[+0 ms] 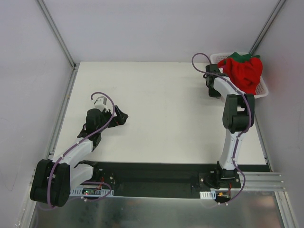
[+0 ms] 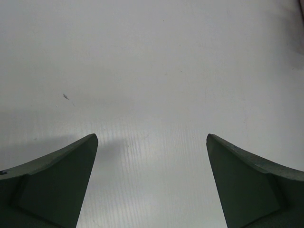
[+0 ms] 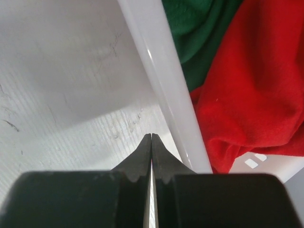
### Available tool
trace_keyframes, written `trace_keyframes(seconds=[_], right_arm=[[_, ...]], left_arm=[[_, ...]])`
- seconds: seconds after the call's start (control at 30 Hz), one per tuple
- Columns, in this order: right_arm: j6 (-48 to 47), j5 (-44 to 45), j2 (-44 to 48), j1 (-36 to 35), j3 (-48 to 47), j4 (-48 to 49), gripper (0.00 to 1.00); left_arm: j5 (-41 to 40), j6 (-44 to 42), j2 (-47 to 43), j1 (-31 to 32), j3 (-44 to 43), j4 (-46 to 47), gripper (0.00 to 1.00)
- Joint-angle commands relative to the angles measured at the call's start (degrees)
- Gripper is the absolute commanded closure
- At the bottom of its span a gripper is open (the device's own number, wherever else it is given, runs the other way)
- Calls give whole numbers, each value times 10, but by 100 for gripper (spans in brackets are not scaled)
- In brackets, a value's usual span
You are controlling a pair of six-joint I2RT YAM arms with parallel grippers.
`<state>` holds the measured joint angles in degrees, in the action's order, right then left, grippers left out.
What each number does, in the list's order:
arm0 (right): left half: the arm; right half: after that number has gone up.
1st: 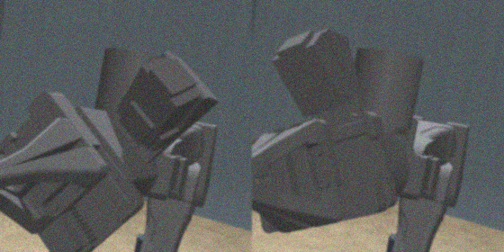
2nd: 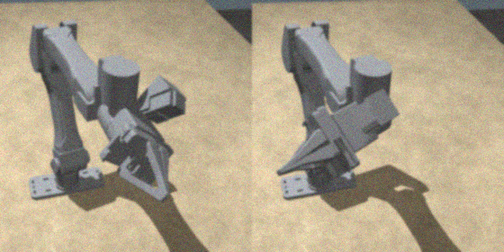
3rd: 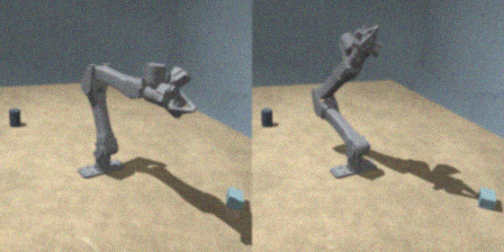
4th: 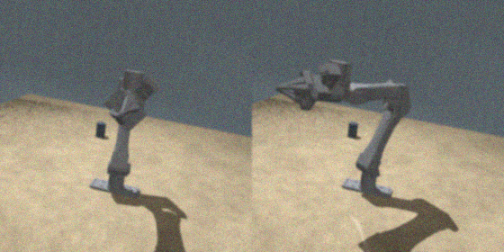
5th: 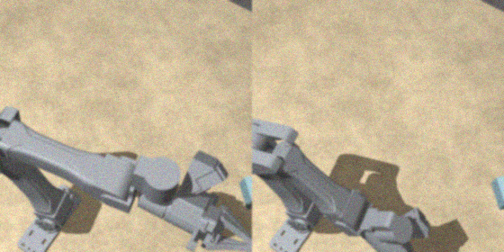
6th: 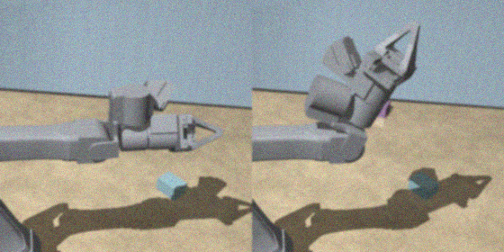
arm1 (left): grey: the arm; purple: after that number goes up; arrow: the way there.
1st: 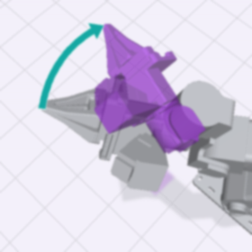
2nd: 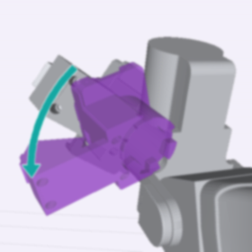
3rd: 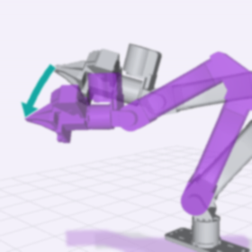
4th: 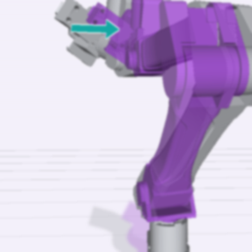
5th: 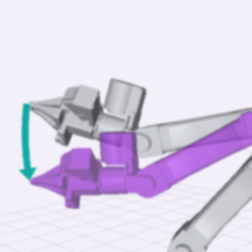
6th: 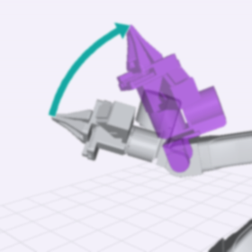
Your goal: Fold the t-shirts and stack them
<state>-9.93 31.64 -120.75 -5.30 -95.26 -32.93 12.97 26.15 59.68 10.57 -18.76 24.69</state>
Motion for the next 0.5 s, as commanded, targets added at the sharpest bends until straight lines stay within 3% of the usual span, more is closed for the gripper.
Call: trace_keyframes(seconds=[0.0, 0.47], right_arm=[[13, -12, 67, 6, 33, -8, 99], [62, -16, 225, 4, 159, -15, 98]], left_arm=[[-2, -12, 3, 8, 3, 16, 1], [-1, -12, 9, 9, 5, 20, 1]])
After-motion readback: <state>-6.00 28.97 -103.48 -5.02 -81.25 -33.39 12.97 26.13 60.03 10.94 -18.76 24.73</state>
